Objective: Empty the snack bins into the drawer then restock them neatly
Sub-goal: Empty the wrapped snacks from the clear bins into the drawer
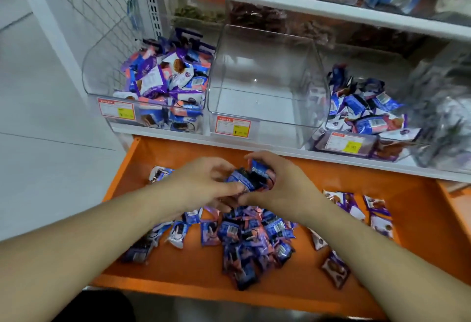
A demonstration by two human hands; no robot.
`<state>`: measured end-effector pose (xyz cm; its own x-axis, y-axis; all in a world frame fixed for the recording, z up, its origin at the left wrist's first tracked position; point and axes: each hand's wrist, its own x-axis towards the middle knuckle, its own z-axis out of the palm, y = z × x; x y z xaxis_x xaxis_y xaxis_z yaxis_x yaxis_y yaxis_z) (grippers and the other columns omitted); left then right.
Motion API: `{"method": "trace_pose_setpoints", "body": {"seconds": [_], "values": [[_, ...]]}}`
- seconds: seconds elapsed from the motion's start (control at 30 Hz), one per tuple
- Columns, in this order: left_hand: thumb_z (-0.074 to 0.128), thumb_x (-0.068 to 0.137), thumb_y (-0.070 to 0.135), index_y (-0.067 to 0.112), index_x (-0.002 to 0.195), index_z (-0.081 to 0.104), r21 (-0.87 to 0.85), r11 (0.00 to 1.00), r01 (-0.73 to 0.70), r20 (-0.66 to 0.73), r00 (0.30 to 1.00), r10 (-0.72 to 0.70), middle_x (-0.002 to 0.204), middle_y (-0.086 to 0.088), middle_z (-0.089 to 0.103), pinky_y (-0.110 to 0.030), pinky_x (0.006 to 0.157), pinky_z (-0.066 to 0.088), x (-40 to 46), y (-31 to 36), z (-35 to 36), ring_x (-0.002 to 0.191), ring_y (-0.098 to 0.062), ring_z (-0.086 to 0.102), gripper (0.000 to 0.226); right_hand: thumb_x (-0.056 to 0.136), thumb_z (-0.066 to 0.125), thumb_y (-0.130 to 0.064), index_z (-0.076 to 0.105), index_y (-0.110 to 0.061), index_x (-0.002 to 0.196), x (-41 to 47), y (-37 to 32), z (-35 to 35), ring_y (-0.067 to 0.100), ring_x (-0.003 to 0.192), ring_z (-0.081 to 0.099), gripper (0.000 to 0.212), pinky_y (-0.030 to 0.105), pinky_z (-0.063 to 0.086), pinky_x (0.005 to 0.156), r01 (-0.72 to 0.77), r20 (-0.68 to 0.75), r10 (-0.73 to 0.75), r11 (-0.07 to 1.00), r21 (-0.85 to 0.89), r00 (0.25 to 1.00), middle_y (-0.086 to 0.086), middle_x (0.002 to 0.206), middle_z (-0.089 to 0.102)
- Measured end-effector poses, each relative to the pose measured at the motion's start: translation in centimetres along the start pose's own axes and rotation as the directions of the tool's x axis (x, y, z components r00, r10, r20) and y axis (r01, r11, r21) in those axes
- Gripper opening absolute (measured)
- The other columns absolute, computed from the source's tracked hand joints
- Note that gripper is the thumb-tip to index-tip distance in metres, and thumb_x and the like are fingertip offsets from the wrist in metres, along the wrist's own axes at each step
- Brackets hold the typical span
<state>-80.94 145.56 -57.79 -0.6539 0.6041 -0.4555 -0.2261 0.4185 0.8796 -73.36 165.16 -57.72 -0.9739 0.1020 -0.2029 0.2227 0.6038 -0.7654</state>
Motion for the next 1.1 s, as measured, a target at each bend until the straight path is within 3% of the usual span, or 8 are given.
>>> {"method": "trace_pose_setpoints", "body": {"seconds": [0.17, 0.27, 0.33, 0.4, 0.7, 0.87, 1.0, 1.1], "values": [[0.09, 0.081, 0.022, 0.032, 0.114, 0.064, 0.249, 0.968, -0.003, -0.116, 0.993, 0.032, 0.112, 0.006, 0.067, -0.041, 0.08, 0.064, 3.4, -2.8, 1.6, 0.087, -0.015, 0.074, 0.043, 0.091, 0.078, -0.027, 0.062, -0.029, 0.126, -0.1, 3.4, -1.6, 0.012, 0.093, 0.064, 0.038, 0.025, 0.052, 0.076, -0.137, 0.11, 0.172, 0.952, -0.275, 0.979, -0.005, 0.115, 0.068], [0.088, 0.082, 0.034, 0.045, 0.131, 0.056, 0.38, 0.922, -0.077, -0.047, 0.994, 0.103, 0.132, 0.016, 0.059, -0.02, 0.083, 0.053, 3.8, -3.2, 2.4, 0.103, 0.002, 0.066, 0.059, 0.094, 0.076, -0.038, 0.041, -0.033, 0.156, -0.1, 4.8, -2.7, 0.018, 0.127, 0.058, 0.072, 0.024, 0.048, 0.095, -0.187, 0.105, 0.228, 0.933, -0.306, 0.968, -0.004, 0.153, 0.053], [0.086, 0.084, 0.035, 0.045, 0.147, 0.045, 0.395, 0.914, -0.097, -0.005, 0.994, 0.107, 0.148, 0.019, 0.05, -0.019, 0.088, 0.053, 4.2, -3.1, 2.4, 0.115, 0.002, 0.061, 0.076, 0.091, 0.078, -0.048, 0.025, -0.032, 0.165, 0.0, 4.9, -3.7, 0.019, 0.145, 0.045, 0.092, 0.028, 0.04, 0.109, -0.192, 0.147, 0.259, 0.913, -0.361, 0.955, -0.007, 0.167, 0.034], [0.085, 0.085, 0.036, 0.043, 0.152, 0.041, 0.431, 0.898, -0.091, 0.003, 0.995, 0.1, 0.152, 0.02, 0.046, -0.022, 0.091, 0.053, 4.4, -2.6, 2.3, 0.122, -0.002, 0.058, 0.08, 0.093, 0.075, -0.047, 0.024, -0.028, 0.166, 0.1, 5.0, -4.9, 0.018, 0.148, 0.041, 0.09, 0.027, 0.035, 0.113, -0.205, 0.139, 0.279, 0.894, -0.399, 0.95, -0.005, 0.17, 0.03], [0.078, 0.087, 0.047, 0.061, 0.13, 0.053, 0.506, 0.829, -0.238, -0.045, 0.953, 0.301, 0.121, 0.029, 0.064, -0.026, 0.093, 0.055, 2.9, 1.5, 1.0, 0.105, 0.004, 0.064, 0.053, 0.097, 0.071, -0.038, 0.063, -0.035, 0.133, -1.2, 2.4, -10.7, 0.005, 0.112, 0.063, 0.037, 0.029, 0.05, 0.1, -0.179, -0.06, 0.169, 0.945, -0.272, 0.984, -0.017, 0.127, 0.064], [0.067, 0.091, 0.056, 0.067, 0.138, 0.04, 0.605, 0.695, -0.388, -0.034, 0.86, 0.51, 0.137, 0.048, 0.041, -0.011, 0.095, 0.034, 2.3, 4.4, 1.1, 0.122, 0.029, 0.035, 0.055, 0.098, 0.07, -0.023, 0.072, -0.034, 0.116, -1.5, 2.4, -13.8, 0.002, 0.089, 0.07, 0.022, 0.022, 0.055, 0.077, -0.088, -0.211, 0.054, 0.984, -0.155, 0.976, -0.016, 0.102, 0.072], [0.059, 0.095, 0.058, 0.071, 0.143, 0.026, 0.653, 0.613, -0.444, 0.024, 0.822, 0.569, 0.142, 0.059, 0.014, -0.007, 0.104, 0.022, 4.3, 6.8, 2.4, 0.124, 0.039, 0.011, 0.061, 0.097, 0.073, -0.023, 0.057, -0.036, 0.139, -0.6, 3.5, -17.5, 0.003, 0.096, 0.066, 0.047, 0.017, 0.052, 0.07, -0.105, -0.429, 0.041, 0.987, -0.125, 0.902, -0.02, 0.123, 0.063], [0.057, 0.095, 0.062, 0.071, 0.15, 0.008, 0.647, 0.588, -0.485, 0.052, 0.798, 0.601, 0.152, 0.054, 0.004, -0.019, 0.118, 0.021, 6.8, 8.5, 4.4, 0.138, 0.027, 0.013, 0.074, 0.091, 0.081, -0.029, 0.038, -0.033, 0.157, 1.5, 5.0, -20.3, 0.012, 0.127, 0.057, 0.08, 0.017, 0.046, 0.091, -0.137, -0.45, 0.045, 0.975, -0.174, 0.892, -0.009, 0.153, 0.046]]}}
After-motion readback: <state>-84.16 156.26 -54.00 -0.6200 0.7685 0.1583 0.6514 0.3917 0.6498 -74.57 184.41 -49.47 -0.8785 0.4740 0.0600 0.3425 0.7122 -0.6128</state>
